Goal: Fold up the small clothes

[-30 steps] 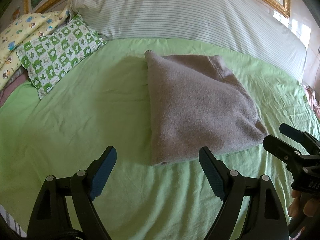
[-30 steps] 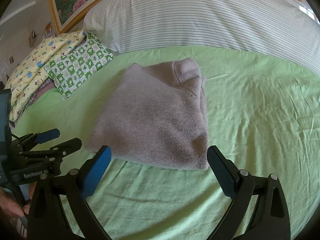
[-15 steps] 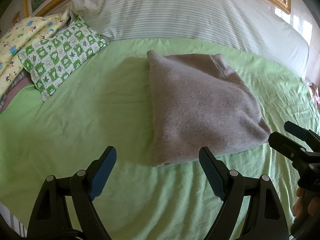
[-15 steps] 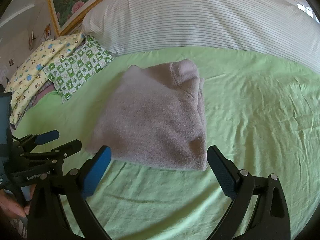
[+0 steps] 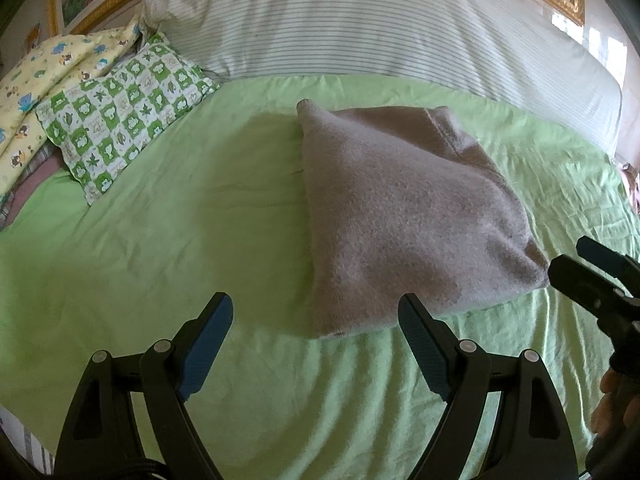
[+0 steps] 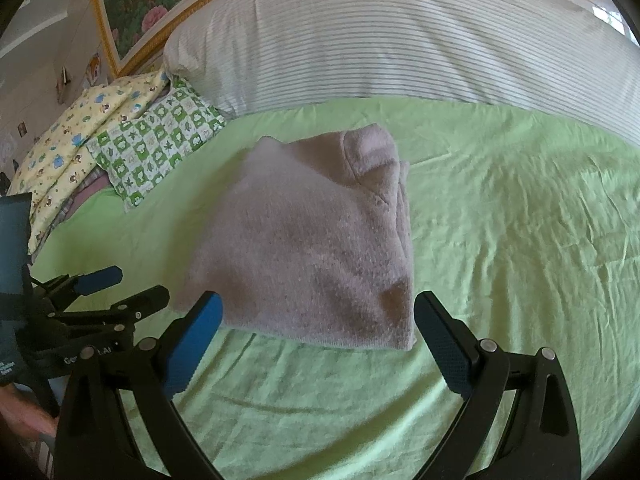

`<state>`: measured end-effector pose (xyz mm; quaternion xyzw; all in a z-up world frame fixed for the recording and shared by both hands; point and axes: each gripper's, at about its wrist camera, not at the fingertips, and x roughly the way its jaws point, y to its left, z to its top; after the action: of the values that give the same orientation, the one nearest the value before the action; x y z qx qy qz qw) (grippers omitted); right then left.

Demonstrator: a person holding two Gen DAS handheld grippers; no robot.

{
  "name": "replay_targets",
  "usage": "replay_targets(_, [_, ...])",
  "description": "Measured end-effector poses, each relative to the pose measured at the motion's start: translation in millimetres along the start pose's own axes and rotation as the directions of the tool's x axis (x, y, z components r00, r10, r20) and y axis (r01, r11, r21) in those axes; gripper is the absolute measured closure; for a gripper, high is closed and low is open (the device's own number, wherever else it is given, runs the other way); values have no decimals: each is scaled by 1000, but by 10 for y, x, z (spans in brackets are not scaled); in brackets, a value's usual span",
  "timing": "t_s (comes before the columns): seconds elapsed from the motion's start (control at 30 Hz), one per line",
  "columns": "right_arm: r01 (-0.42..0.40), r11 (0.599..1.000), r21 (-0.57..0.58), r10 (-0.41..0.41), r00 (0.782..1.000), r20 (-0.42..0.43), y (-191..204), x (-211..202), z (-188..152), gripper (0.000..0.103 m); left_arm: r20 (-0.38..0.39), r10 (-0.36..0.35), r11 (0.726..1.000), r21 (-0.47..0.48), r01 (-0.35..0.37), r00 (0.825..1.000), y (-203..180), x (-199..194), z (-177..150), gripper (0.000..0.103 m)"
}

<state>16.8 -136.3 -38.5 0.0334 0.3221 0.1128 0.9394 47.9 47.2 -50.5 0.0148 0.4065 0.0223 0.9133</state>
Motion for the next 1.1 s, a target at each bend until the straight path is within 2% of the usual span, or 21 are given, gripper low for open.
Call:
replay_targets(0.3, [-1, 1000, 13, 1, 1000, 6, 42, 17, 56, 6, 15, -10, 1000, 25, 9, 1000, -19, 2, 97, 18])
replay_targets(1.1, [-8, 999, 36, 8, 1000, -15, -19, 165, 113, 6, -30, -6, 1000, -3, 6, 1000, 43, 173, 185, 18])
